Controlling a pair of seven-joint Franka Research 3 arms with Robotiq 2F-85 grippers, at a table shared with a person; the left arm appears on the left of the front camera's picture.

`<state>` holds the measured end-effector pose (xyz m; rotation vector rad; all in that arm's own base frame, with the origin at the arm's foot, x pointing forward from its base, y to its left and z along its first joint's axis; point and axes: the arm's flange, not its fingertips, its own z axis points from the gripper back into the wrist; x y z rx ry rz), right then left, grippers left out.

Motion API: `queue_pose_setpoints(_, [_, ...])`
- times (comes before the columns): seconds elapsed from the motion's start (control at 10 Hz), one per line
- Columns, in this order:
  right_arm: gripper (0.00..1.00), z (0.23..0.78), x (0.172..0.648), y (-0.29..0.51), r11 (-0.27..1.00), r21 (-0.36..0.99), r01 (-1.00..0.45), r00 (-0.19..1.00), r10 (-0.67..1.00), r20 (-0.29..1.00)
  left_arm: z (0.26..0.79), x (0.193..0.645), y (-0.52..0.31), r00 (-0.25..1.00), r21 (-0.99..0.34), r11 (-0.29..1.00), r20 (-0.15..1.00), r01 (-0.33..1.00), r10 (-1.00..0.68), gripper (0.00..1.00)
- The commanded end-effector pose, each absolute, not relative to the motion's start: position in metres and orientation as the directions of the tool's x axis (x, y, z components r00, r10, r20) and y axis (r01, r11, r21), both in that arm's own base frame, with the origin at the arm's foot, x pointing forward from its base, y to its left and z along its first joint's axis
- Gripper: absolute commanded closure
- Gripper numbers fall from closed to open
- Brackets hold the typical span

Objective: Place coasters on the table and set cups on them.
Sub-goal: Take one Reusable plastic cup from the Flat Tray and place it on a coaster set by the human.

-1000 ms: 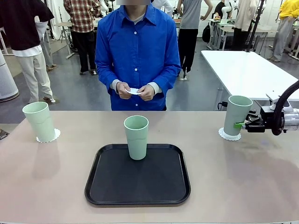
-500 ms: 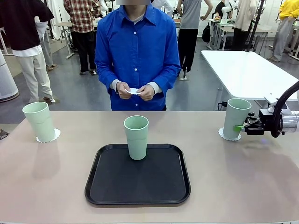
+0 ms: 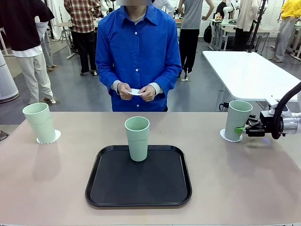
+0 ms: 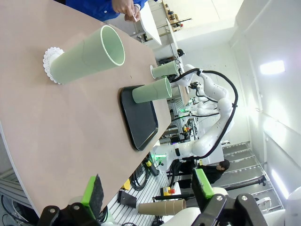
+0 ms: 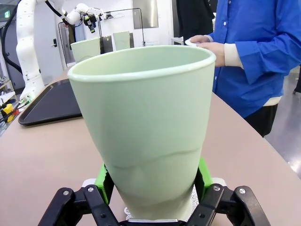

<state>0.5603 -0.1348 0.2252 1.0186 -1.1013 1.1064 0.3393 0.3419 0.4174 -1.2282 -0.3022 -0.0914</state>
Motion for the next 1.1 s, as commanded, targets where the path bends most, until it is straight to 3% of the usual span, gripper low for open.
queue_pose_setpoints(0.0, [0.17,0.2263,0.5672,-0.136,0.155,0.082,-0.985,0.101,0.12,0.988,0.4189,0.3366,0.3421,0.956,-0.912,0.334,0.281,0.237,0.087,0.0])
queue_pose_setpoints(0.4, [0.17,0.2263,0.5679,-0.1376,0.16,0.093,-0.983,0.112,0.11,0.988,0.4189,0.3366,0.3421,0.956,-0.912,0.334,0.281,0.237,0.087,0.0])
queue_pose_setpoints(0.5, [0.0,0.2263,0.5675,-0.1379,0.16,0.099,-0.982,0.118,0.114,0.987,0.4189,0.3366,0.3421,0.956,-0.912,0.334,0.281,0.237,0.087,0.0])
queue_pose_setpoints(1.0, [0.0,0.2263,0.5679,-0.1378,0.162,0.12,-0.979,0.141,0.122,0.983,0.4189,0.3366,0.3421,0.956,-0.912,0.334,0.281,0.237,0.087,0.0])
